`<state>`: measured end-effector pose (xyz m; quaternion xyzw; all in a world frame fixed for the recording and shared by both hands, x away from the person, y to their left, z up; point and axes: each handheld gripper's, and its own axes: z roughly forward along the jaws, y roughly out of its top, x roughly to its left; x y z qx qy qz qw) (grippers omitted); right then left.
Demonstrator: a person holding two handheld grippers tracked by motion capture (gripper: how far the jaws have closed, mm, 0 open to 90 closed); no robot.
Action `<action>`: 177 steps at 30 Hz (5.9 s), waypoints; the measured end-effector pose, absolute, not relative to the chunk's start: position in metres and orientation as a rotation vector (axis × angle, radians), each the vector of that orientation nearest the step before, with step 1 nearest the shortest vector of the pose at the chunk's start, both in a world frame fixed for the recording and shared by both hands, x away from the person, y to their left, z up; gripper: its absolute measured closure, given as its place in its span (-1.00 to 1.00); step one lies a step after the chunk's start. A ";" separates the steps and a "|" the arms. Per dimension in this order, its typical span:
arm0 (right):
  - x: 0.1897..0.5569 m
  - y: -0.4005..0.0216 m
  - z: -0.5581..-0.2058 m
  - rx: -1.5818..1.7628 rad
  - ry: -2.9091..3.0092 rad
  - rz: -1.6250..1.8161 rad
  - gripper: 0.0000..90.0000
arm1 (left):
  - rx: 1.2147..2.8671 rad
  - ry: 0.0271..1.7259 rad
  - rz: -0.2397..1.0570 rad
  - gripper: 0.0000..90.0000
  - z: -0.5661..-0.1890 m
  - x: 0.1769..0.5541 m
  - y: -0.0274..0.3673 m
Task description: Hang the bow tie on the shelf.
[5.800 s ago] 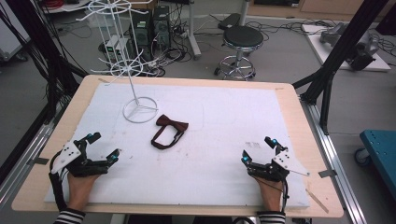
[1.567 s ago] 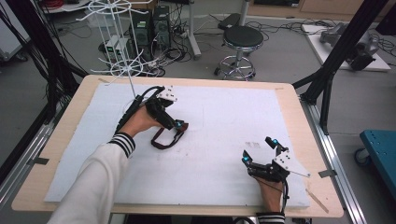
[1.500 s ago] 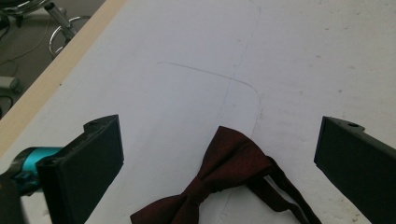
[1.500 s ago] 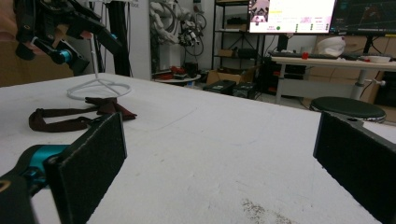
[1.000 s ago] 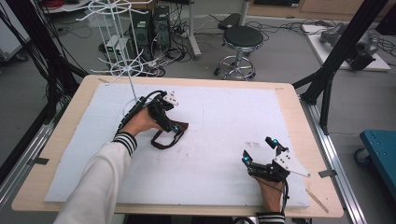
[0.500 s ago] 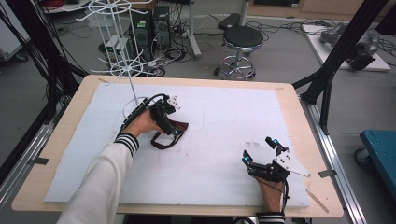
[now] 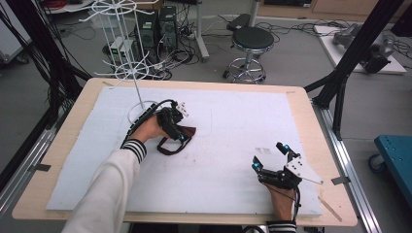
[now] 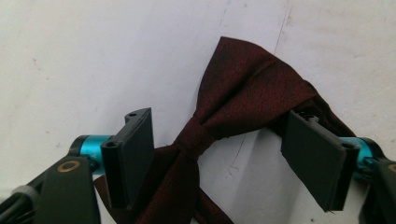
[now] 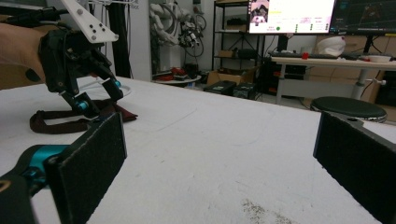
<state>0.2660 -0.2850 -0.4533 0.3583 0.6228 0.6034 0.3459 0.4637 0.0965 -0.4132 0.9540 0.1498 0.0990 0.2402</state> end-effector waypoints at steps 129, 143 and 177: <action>0.266 -0.285 -0.453 0.925 1.618 1.559 -0.96 | 1.928 0.629 0.699 0.72 -0.256 0.352 0.234; 0.266 -0.285 -0.453 0.923 1.617 1.560 -0.96 | 1.916 0.707 0.721 0.72 -0.249 0.376 0.234; 0.266 -0.285 -0.453 0.921 1.616 1.561 -0.96 | 1.852 0.852 0.730 0.64 -0.266 0.398 0.237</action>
